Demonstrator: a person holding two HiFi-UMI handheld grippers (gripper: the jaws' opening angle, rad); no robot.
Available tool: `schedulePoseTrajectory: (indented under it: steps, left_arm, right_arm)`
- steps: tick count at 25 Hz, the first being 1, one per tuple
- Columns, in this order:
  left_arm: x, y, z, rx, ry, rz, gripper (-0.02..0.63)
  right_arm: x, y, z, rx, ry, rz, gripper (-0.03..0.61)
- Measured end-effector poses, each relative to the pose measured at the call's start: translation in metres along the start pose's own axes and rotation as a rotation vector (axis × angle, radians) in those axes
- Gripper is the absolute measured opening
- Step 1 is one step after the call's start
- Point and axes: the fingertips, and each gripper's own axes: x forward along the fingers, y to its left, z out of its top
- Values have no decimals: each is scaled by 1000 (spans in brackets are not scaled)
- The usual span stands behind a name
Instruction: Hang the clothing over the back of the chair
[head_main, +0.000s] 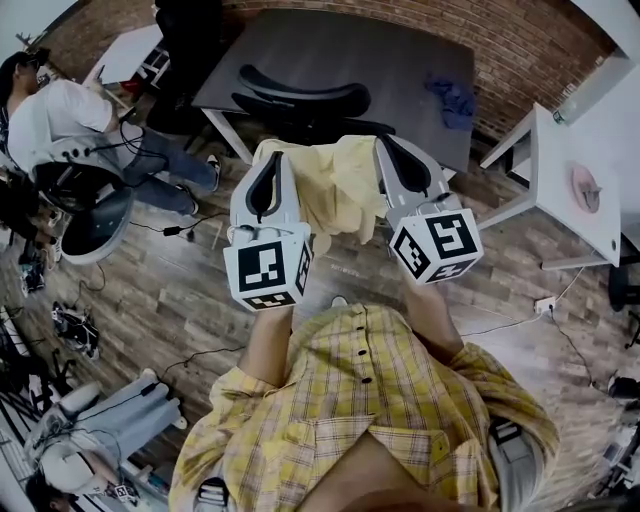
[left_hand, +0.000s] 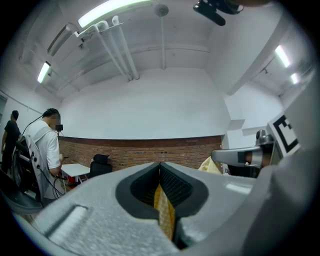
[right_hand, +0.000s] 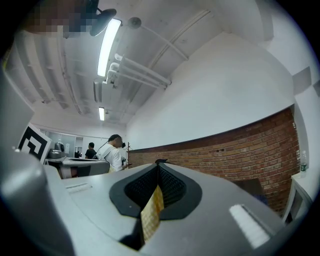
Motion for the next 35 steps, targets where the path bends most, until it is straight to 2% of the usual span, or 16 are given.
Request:
schedulePoseTrajectory:
  steps: [13,25,35]
  left_arm:
    - [33,26,15,23,-35,-3,6]
    - [56,32,43,42,-90,-3,6]
    - [87,36,74,80,-136,4,6]
  right_arm:
    - [35,-4,11,-25,-20,0,11]
    - [61,-7,36,-63,-45,65,12]
    - [88,-20,71,-90,-95,123,12]
